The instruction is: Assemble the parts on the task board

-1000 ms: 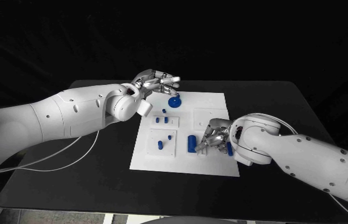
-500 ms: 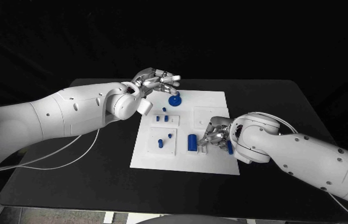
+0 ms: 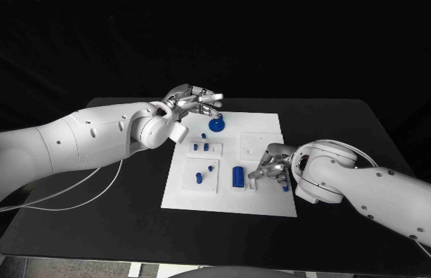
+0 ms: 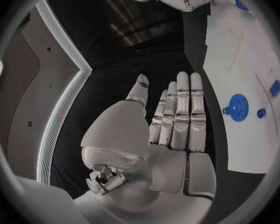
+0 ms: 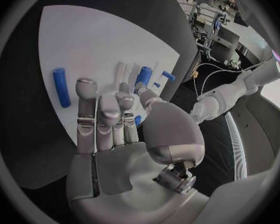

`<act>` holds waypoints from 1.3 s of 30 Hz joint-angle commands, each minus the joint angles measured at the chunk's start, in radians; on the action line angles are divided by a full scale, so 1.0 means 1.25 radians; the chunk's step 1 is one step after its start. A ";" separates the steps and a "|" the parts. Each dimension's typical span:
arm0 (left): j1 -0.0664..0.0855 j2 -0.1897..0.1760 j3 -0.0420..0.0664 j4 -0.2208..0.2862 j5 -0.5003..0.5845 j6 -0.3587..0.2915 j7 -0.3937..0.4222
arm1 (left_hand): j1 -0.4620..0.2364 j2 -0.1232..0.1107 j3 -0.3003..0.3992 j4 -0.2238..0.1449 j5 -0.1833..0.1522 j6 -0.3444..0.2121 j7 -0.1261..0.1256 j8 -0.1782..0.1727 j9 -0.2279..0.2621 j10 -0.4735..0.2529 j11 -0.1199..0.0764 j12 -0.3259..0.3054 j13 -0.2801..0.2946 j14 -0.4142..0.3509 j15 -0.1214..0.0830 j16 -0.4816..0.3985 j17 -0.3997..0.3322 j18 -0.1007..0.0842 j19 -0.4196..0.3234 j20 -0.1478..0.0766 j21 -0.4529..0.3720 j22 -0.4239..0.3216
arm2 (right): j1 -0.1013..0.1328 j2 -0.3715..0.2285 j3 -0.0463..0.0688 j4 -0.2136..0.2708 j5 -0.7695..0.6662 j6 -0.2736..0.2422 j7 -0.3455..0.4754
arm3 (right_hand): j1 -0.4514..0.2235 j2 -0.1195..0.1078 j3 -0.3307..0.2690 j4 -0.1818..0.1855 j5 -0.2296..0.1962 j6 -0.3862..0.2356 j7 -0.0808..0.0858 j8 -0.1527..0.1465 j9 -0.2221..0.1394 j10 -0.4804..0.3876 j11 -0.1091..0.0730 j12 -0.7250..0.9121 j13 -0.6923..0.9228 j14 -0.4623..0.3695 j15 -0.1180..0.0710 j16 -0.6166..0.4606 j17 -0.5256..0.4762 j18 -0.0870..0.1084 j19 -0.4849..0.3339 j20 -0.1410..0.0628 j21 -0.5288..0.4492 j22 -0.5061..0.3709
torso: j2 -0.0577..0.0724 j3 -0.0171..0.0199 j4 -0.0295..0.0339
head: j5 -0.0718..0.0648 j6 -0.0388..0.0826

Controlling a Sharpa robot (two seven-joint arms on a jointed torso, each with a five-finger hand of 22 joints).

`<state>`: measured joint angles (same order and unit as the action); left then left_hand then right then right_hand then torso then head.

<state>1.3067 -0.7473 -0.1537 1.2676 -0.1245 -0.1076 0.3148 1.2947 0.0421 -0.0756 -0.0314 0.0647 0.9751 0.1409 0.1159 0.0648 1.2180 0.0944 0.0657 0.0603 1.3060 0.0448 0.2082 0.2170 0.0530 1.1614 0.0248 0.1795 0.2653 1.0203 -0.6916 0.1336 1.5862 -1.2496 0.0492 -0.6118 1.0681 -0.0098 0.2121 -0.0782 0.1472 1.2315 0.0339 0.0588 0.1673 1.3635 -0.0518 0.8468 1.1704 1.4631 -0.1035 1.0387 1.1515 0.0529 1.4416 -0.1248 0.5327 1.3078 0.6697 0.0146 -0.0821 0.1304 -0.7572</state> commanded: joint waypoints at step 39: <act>0.000 -0.009 0.000 0.003 -0.016 0.030 0.001 | -0.003 -0.006 0.000 -0.002 -0.005 -0.013 0.004 0.002 -0.001 -0.018 0.006 -0.001 0.001 -0.018 0.011 -0.013 -0.004 -0.005 -0.014 0.011 -0.005 -0.007 | -0.001 -0.102 0.022 -0.028 -0.066 0.160 -0.067 | -0.011 -0.107 0.087 0.124 -0.079 -0.008 0.007 0.004 -0.006 0.001 0.012 0.026 -0.004 0.000 0.013 -0.001 -0.004 0.000 -0.016 0.018 -0.049 0.044 | -0.005 0.0035 -0.0153 | -0.013 0.005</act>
<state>1.3067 -0.7600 -0.1538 1.2704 -0.1400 -0.0857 0.3138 1.2947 0.0421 -0.0756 -0.0314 0.0647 0.9680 0.1480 0.1159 0.0648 1.2040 0.1021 0.0657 0.0602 1.2915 0.0593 0.1966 0.2125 0.0529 1.1505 0.0356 0.1795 0.2580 1.0202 -0.8211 0.1621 1.5547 -1.2965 0.2467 -0.6744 1.0447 -0.1457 0.3259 0.0759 0.0542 1.2234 0.0421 0.0618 0.1605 1.3686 -0.0391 0.8808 1.1644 1.4612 -0.0947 1.0387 1.1458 0.0529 1.4255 -0.0980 0.4722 1.3074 0.6626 0.0190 -0.0995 0.1142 -0.7508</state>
